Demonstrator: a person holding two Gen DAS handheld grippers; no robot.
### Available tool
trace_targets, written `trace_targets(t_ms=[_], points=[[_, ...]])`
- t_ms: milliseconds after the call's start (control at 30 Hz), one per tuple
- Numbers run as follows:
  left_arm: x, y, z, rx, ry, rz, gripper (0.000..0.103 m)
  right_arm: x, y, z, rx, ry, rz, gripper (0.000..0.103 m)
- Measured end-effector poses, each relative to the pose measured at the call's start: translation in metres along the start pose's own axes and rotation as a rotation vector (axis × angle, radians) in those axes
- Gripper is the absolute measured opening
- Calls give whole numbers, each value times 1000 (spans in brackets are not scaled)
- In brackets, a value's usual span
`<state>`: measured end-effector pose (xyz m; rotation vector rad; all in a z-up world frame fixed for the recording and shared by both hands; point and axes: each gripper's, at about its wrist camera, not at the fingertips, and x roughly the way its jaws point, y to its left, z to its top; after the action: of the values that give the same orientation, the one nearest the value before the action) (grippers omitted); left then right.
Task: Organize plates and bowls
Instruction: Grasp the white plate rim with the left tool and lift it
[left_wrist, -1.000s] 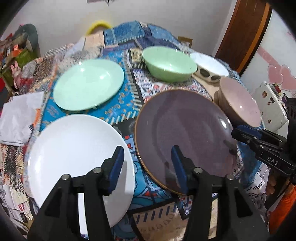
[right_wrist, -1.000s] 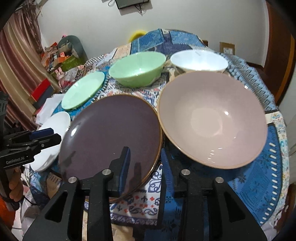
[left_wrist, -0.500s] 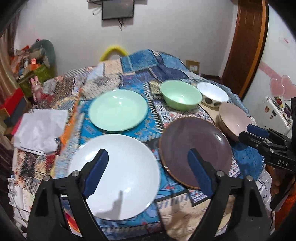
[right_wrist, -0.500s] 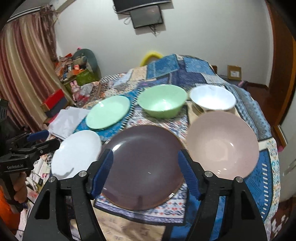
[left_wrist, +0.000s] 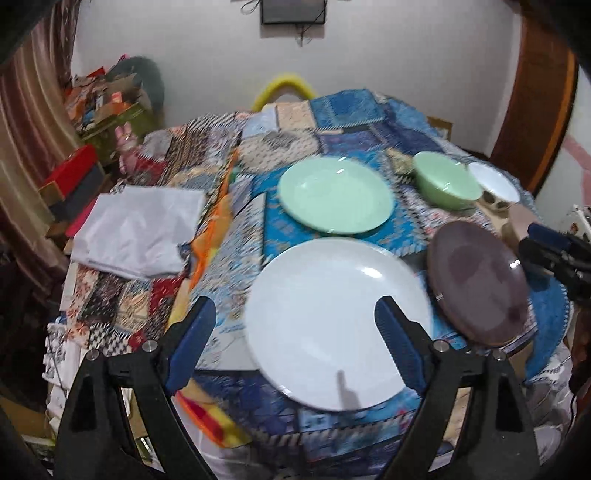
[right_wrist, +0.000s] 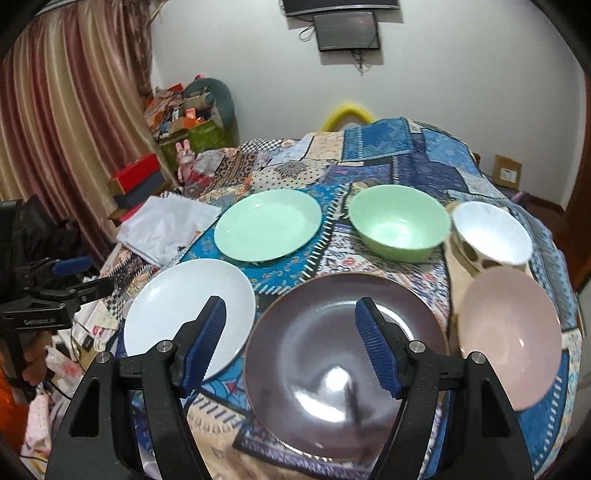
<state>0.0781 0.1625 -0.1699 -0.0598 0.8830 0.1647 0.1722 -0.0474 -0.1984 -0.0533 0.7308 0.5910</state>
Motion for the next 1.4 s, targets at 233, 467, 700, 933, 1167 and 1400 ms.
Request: trace_targets(t_ms=[233, 467, 700, 933, 1167, 1400], points=[[26, 25, -20, -35, 73, 6, 88, 42, 13, 4, -19, 92, 51, 69], [58, 41, -34, -95, 141, -40, 87, 79, 25, 6, -71, 186, 69, 68], [75, 47, -40, -122, 190, -79, 69, 108, 35, 9, -111, 267, 97, 52], [85, 44, -48, -145, 229, -142, 57, 128, 39, 12, -139, 324, 115, 44], [89, 43, -53, -152, 240, -167, 56, 143, 42, 8, -144, 408, 133, 32], [91, 49, -55, -205, 240, -188, 53, 149, 50, 4, -205, 430, 112, 35]])
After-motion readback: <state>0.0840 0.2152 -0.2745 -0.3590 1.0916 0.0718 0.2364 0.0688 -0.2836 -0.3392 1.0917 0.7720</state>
